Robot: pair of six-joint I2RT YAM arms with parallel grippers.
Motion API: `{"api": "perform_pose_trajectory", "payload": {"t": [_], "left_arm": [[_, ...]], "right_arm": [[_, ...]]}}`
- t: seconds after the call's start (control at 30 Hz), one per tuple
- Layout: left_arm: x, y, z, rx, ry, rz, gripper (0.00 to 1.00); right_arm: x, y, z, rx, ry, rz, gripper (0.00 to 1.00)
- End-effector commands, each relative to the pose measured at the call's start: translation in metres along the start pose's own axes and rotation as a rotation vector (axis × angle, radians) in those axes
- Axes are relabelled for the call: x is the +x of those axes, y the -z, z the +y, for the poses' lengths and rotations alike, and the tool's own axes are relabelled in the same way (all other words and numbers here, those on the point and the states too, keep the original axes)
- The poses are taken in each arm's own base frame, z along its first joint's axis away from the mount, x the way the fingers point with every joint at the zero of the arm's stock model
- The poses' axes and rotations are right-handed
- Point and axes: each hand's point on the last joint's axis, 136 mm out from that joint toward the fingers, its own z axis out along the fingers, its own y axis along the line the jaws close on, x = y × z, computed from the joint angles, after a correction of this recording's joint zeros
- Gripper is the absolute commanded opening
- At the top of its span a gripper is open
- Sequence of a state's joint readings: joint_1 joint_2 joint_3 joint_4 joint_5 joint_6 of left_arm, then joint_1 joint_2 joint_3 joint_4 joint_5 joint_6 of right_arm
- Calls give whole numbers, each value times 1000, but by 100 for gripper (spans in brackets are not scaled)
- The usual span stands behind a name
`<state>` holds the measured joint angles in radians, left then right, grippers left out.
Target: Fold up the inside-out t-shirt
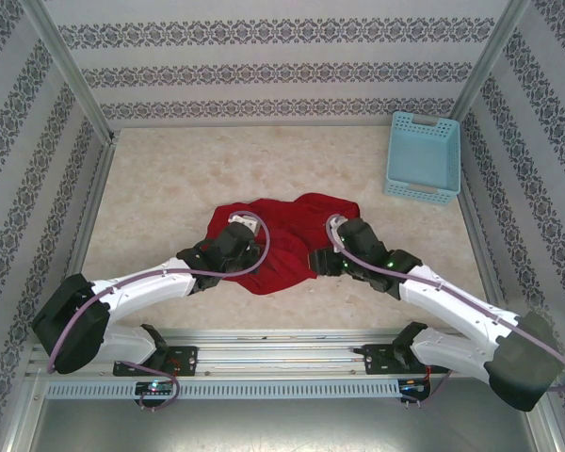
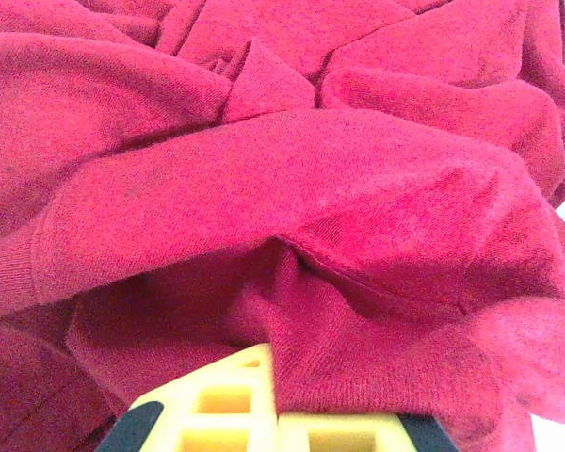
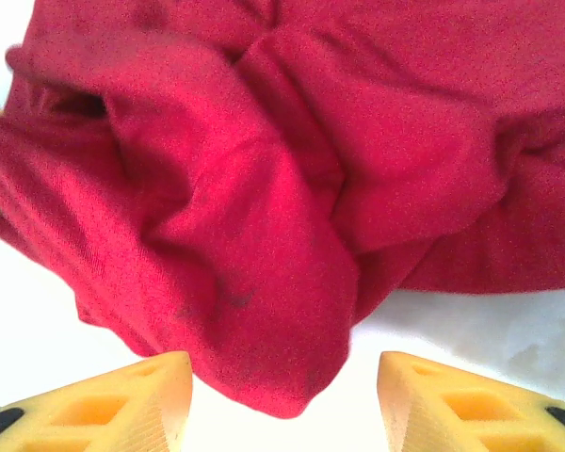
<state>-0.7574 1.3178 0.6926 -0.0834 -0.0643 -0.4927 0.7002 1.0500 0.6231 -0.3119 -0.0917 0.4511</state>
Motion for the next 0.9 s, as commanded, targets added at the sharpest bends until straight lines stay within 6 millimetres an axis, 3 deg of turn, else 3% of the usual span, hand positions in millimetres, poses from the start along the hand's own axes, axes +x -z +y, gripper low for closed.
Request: {"api": "perform_pose_trajectory", "payload": {"t": [0.0, 0.17, 0.33, 0.47, 0.57, 0.73, 0.8, 0.87], "left_arm": [[0, 1, 9, -48, -21, 12, 0], [-3, -1, 8, -46, -22, 3, 0], [-6, -3, 6, -49, -14, 9, 0], [-8, -3, 3, -36, -12, 3, 0], [-9, -3, 2, -32, -12, 3, 0], [-5, -1, 6, -47, -20, 11, 0], [-2, -1, 9, -62, -27, 20, 0], [-1, -2, 14, -88, -41, 26, 0]], "right_arm": [[2, -1, 0, 43, -14, -49, 57], [30, -16, -2, 23, -46, 5, 63], [43, -30, -6, 40, -81, 18, 68], [46, -42, -9, 49, -89, 17, 71], [35, -50, -10, 75, -66, -16, 67], [-3, -52, -5, 135, 53, -79, 23], [-18, -42, 2, 148, 96, -79, 8], [-28, -24, 4, 187, 133, -63, 0]]}}
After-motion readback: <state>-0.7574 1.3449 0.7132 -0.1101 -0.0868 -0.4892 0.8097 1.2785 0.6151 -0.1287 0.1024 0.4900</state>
